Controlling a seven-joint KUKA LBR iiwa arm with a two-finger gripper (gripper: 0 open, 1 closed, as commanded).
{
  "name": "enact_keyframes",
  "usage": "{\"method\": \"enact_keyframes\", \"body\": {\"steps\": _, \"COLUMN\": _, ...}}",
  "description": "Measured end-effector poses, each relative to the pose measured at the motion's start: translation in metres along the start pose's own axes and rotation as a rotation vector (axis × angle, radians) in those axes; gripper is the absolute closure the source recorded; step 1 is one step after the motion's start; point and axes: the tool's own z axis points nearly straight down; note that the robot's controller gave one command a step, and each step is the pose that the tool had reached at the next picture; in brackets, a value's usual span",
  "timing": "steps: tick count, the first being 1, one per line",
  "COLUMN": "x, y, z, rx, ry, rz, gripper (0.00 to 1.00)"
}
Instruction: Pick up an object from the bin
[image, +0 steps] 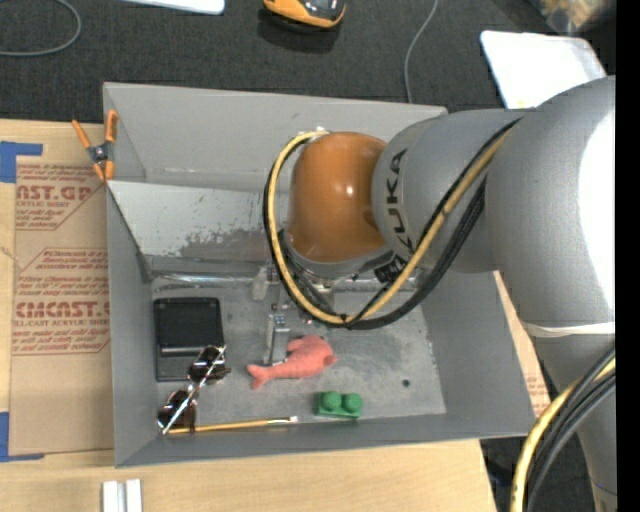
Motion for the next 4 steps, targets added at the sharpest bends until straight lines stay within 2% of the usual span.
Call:
{"method": "enact_keyframes", "body": {"steps": 1, "x": -0.002, "y": -0.001, "z": -0.005, "rx": -0.001, "ry": -0.007, "rz": 0.001, "gripper": 0.00}}
{"method": "enact_keyframes", "body": {"steps": 2, "x": -0.004, "y": 0.015, "z": 0.039, "rx": 0.000, "ry": -0.010, "rz": -0.230, "gripper": 0.00}}
{"method": "enact_keyframes", "body": {"steps": 3, "x": 0.001, "y": 0.023, "z": 0.046, "rx": 0.002, "ry": -0.004, "rz": -0.485, "gripper": 0.00}}
{"method": "enact_keyframes", "body": {"steps": 4, "x": -0.008, "y": 0.042, "z": 0.046, "rx": 0.003, "ry": -0.004, "rz": -0.421, "gripper": 0.00}}
